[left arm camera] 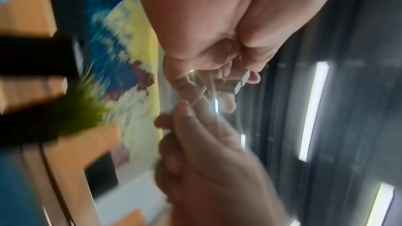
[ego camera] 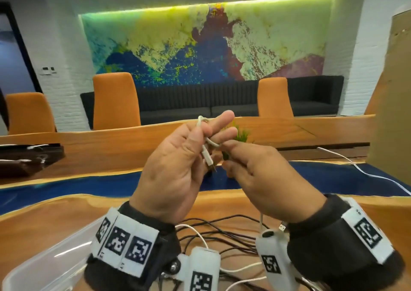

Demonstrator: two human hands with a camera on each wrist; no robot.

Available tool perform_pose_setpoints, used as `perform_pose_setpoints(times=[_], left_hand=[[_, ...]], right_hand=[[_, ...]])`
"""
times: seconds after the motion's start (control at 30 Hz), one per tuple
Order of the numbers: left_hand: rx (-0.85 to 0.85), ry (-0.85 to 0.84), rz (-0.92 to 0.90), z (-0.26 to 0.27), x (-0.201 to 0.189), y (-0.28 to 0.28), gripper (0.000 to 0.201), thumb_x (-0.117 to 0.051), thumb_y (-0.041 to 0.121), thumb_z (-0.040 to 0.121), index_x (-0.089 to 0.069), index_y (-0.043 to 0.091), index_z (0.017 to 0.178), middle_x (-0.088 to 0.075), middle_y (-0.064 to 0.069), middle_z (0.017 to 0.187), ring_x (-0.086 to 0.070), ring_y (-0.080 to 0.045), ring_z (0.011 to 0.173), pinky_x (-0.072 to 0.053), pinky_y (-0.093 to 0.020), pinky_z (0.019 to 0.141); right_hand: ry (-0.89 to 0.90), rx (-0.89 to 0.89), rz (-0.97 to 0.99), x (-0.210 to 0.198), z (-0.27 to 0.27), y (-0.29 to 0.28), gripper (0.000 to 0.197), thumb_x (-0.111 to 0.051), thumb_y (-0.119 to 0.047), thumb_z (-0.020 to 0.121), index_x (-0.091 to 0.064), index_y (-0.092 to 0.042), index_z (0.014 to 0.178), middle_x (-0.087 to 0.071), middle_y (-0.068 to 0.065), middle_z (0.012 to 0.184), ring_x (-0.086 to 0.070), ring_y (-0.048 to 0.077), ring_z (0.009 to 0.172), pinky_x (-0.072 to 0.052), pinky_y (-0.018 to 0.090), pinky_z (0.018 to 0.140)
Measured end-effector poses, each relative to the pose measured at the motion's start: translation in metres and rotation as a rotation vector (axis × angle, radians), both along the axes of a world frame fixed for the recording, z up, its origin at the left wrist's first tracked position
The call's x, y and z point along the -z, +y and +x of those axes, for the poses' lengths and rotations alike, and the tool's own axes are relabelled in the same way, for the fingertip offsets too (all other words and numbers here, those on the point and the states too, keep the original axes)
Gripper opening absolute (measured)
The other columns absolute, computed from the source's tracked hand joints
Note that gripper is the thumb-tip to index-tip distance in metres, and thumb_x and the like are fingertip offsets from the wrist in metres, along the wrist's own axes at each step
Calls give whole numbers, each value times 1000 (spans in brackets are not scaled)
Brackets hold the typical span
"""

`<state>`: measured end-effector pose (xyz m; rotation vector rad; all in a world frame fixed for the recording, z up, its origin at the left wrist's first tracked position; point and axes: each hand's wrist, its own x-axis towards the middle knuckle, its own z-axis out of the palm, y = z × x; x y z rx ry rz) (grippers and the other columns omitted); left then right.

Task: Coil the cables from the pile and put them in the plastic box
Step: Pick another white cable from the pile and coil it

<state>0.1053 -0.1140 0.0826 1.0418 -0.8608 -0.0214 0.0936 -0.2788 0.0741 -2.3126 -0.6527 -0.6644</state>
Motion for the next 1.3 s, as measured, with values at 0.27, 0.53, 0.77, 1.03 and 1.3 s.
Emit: perform_pose_setpoints(times=[0.27,0.53,0.77,1.03,1.3], left_hand=[[-927,-641,856,20,19,5,20,-34,36,102,-51,28,103,-59,10,132,-58,-15,112,-46,-49,95],[-601,-547,939,15,11,15,27,-40,29,105,-65,21,108,-67,12,110,-60,1,100,-49,-26,83],[131,63,233,-6,4,-2,30,-39,21,99,-65,13,86,-71,-11,112,-55,-11,77,-42,-24,64],[-550,-207,292,25,15,7,27,-36,25,106,-61,17,100,-62,3,136,-61,-11,121,-50,-37,99],[-831,-519,870,37,31,8,33,-34,34,105,-59,13,101,-63,0,93,-58,-16,85,-48,-43,78]], right_hand=[[4,158,-233,-14,-17,-6,16,-54,-32,96,-69,-31,98,-60,-13,85,-54,4,81,-49,30,73],[-537,284,115,-5,7,-24,16,-58,-20,96,-71,-13,99,-65,5,87,-59,20,81,-51,43,70],[-268,340,159,13,31,-29,31,-43,-31,98,-70,-18,105,-68,5,95,-60,24,90,-51,47,77],[69,61,-234,14,13,1,21,-53,-22,98,-68,-27,112,-67,-5,99,-58,14,92,-49,37,83],[-337,227,-137,6,14,-10,25,-44,-28,97,-68,-18,97,-60,-2,81,-55,19,76,-49,46,67]])
